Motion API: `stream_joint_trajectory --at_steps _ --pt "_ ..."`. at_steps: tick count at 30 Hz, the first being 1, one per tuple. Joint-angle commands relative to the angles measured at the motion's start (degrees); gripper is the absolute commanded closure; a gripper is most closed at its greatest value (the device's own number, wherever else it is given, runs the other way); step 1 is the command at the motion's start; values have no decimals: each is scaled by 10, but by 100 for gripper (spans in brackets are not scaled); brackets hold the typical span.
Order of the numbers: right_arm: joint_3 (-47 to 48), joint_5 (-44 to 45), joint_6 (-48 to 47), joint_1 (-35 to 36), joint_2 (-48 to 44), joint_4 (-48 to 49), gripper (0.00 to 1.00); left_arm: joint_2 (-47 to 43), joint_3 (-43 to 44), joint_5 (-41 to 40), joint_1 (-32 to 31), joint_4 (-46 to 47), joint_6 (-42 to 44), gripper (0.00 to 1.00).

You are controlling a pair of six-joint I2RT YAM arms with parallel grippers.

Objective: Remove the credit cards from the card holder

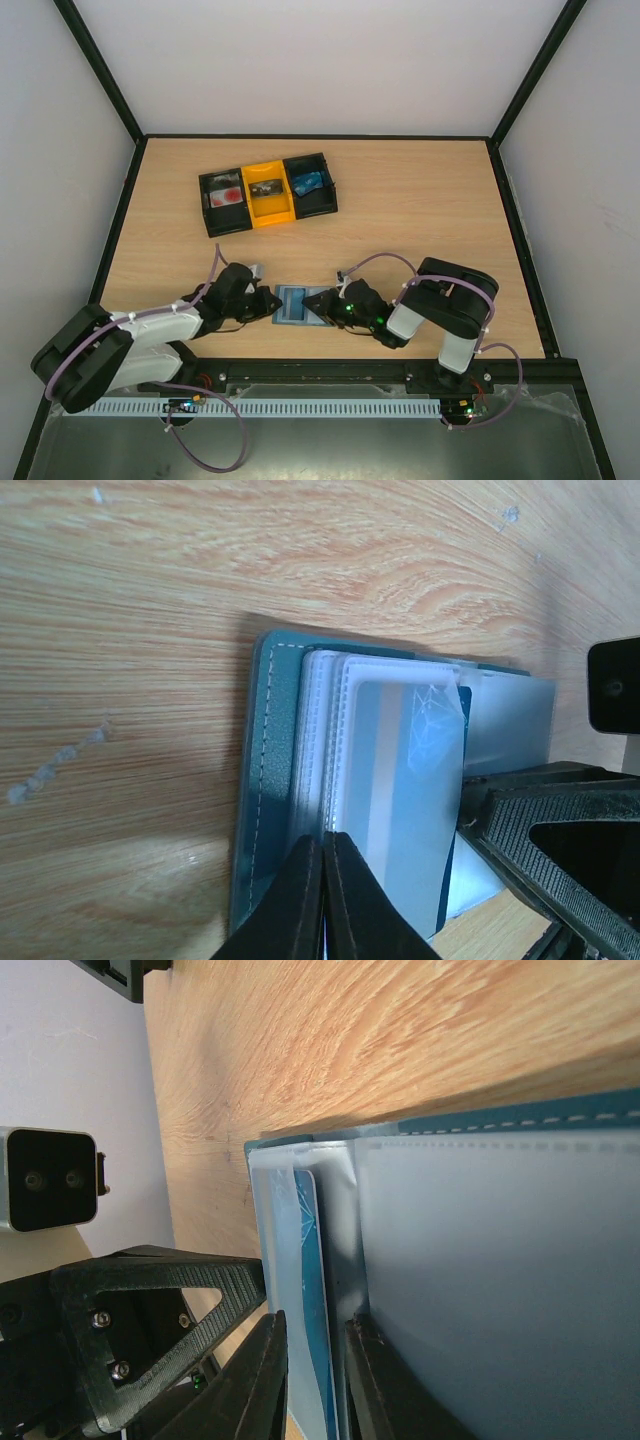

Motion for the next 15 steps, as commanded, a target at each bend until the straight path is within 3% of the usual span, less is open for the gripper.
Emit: stream_joint_trajectory --at_steps 1,15 --pt "6 5 -4 4 15 2 82 9 -28 -3 -1 20 -1 97" --pt "12 -13 -8 5 33 46 85 0 -43 -8 -1 12 2 97"
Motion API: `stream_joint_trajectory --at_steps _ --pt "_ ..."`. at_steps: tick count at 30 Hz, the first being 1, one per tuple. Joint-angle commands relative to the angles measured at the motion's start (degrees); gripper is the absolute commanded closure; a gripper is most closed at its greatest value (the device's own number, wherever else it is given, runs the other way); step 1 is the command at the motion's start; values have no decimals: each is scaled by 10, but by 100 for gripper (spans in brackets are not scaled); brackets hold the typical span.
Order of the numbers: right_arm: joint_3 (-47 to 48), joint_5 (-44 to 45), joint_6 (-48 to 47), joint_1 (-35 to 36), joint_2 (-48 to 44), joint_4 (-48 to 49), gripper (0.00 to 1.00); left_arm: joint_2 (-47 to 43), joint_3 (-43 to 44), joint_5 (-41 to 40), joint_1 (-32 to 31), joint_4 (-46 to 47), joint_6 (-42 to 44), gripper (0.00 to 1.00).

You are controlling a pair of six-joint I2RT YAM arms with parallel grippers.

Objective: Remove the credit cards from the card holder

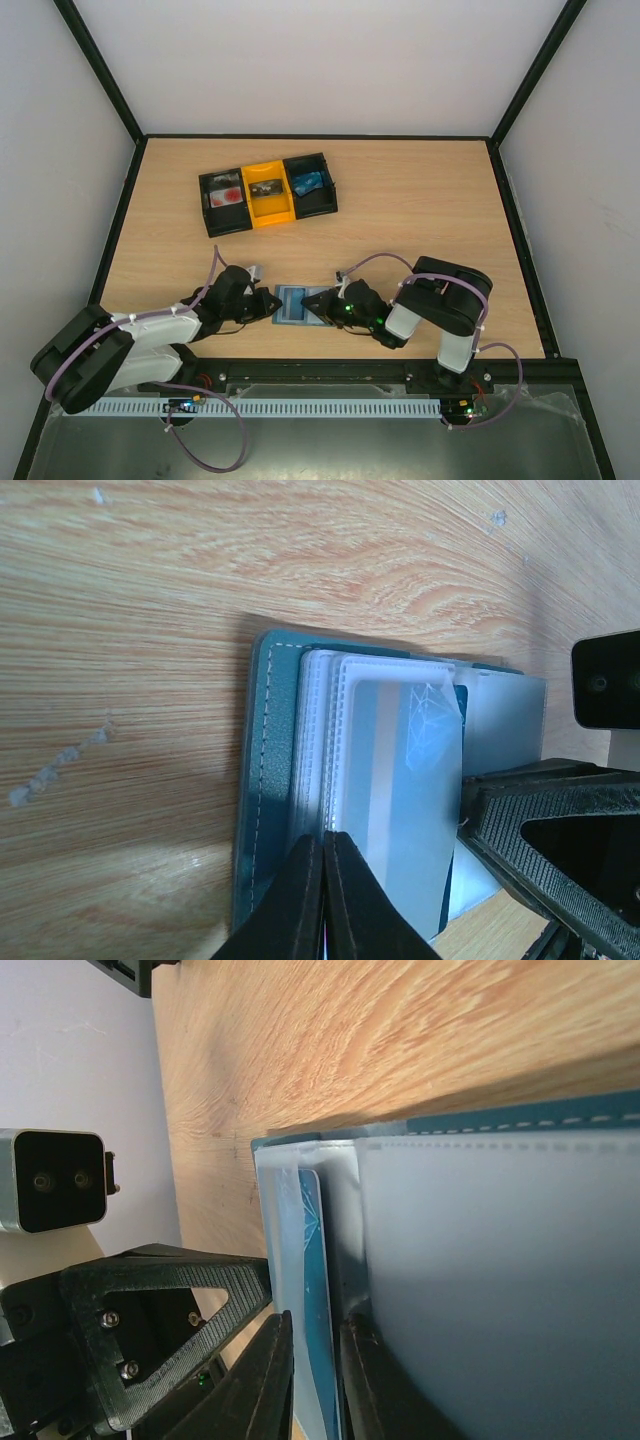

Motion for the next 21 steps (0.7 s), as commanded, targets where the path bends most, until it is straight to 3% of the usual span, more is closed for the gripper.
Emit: stream_joint_trajectory --at_steps 1,8,13,21 --pt "11 -7 -9 6 14 16 86 2 -17 -8 -1 -36 4 97" --pt "18 -13 -17 6 19 22 87 5 -18 -6 -2 -37 4 97" --pt "16 -13 -21 7 16 27 98 5 -18 -8 -2 -39 4 97" --pt "1 4 -24 7 0 28 98 6 -16 -26 -2 -60 3 97"
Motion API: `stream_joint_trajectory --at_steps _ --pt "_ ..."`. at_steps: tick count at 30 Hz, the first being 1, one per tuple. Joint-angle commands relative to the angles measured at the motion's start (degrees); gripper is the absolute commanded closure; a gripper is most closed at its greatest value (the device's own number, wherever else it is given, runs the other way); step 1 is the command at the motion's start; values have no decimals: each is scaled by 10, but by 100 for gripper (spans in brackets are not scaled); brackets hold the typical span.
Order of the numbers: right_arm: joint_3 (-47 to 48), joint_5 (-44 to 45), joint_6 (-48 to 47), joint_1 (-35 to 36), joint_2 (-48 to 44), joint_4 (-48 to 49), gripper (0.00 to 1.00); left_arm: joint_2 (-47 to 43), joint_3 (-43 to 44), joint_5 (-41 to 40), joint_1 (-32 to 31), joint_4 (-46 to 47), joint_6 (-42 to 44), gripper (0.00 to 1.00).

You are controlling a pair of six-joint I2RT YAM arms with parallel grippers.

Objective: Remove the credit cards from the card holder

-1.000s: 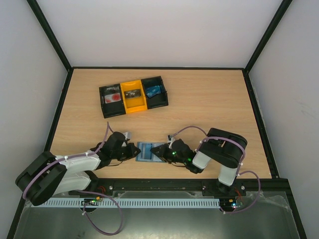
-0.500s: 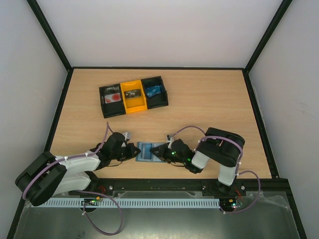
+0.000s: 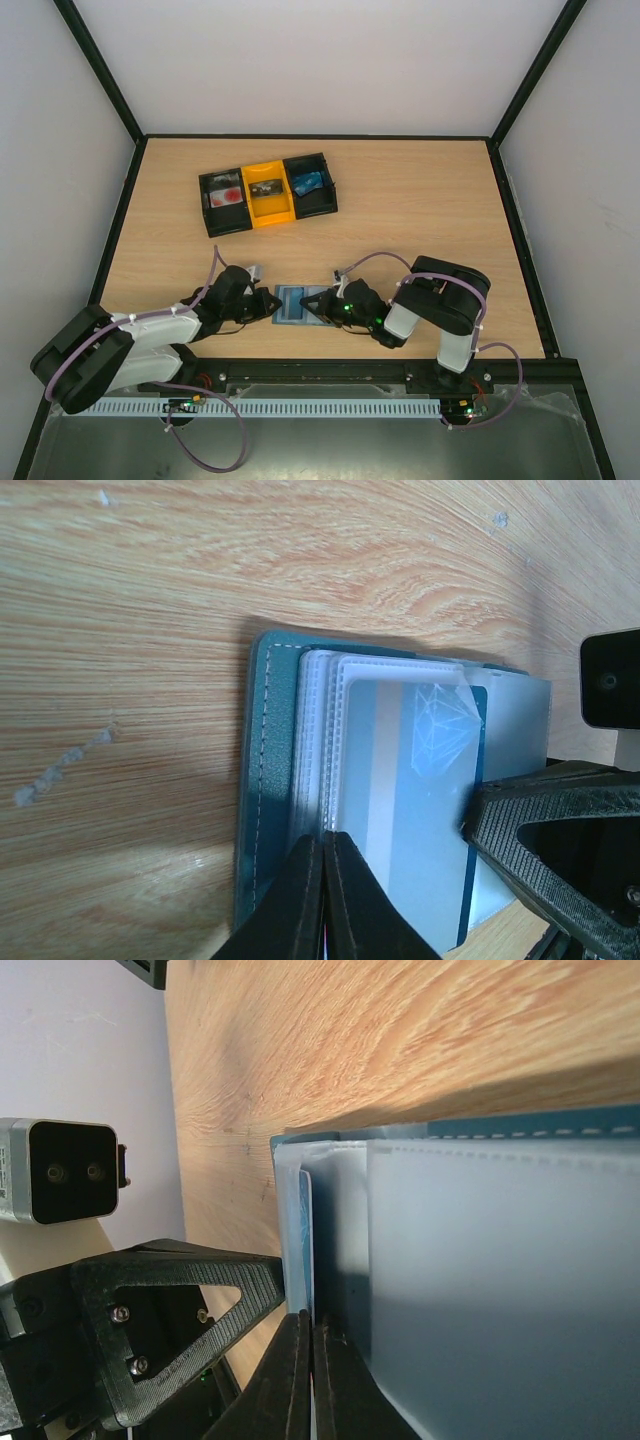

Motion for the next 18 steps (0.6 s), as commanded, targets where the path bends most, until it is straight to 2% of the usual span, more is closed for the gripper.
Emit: stream_joint_trajectory --at_steps 1,9,18 --pt "-3 9 -7 5 -6 15 98 6 -15 -22 -3 -61 3 97" --pt "-35 -2 60 -12 35 107 98 -5 -18 -35 -2 -73 0 97" --pt "-51 5 56 -16 25 106 98 4 -16 -35 -2 -69 1 97"
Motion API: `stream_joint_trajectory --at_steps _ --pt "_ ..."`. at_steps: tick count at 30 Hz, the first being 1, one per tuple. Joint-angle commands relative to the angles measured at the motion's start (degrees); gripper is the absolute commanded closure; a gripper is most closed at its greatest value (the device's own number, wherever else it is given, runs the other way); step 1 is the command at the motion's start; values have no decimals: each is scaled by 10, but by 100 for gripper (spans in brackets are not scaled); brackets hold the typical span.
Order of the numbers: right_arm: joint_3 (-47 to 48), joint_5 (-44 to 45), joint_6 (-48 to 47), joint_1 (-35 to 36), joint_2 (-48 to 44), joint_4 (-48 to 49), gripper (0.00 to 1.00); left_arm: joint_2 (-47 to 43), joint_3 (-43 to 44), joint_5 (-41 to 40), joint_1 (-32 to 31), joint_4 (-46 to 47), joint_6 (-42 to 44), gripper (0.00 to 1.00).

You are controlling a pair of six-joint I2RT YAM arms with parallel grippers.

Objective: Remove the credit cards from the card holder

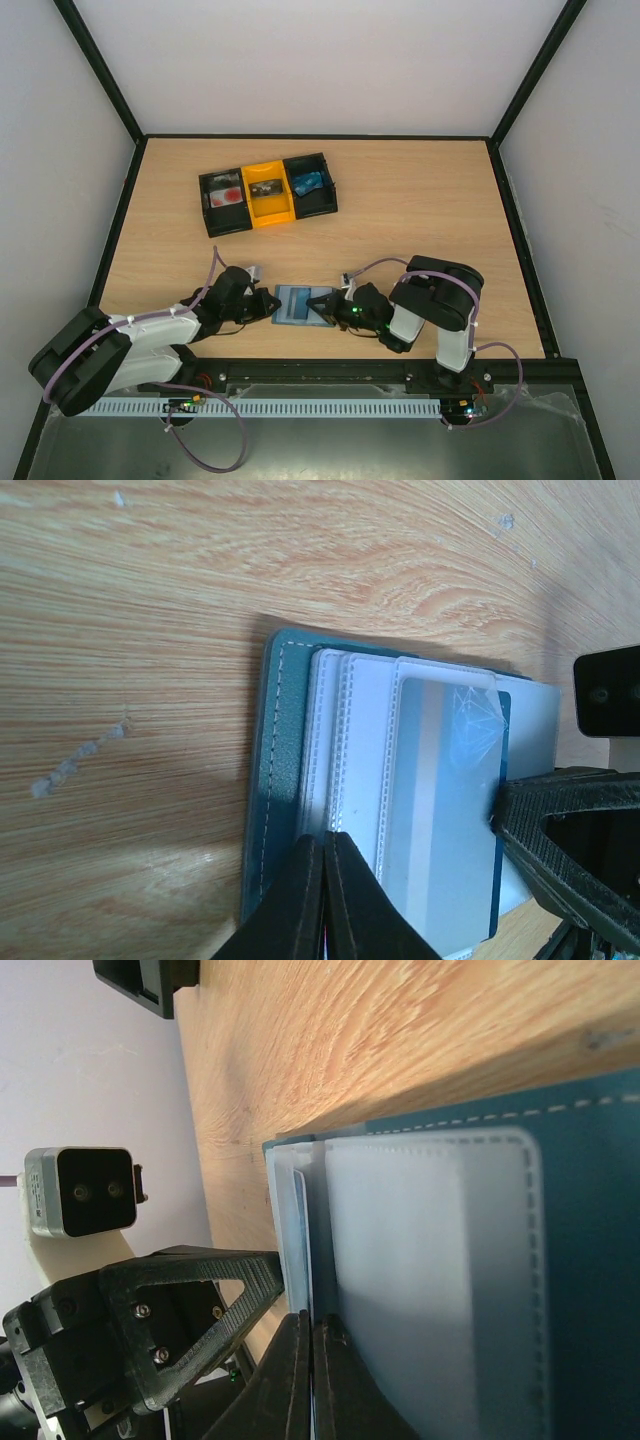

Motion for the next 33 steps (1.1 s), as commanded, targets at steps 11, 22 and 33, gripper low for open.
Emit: stream_joint_trajectory --at_steps 11,22,33 --pt "0 14 -50 -4 -57 -66 98 1 -15 -28 -2 -64 -1 97" --pt "32 43 -155 -4 -140 -244 98 -5 -16 -32 -3 -73 5 97" --pt "-8 79 -149 -12 -207 -281 98 -11 -18 -36 -2 -66 -2 97"
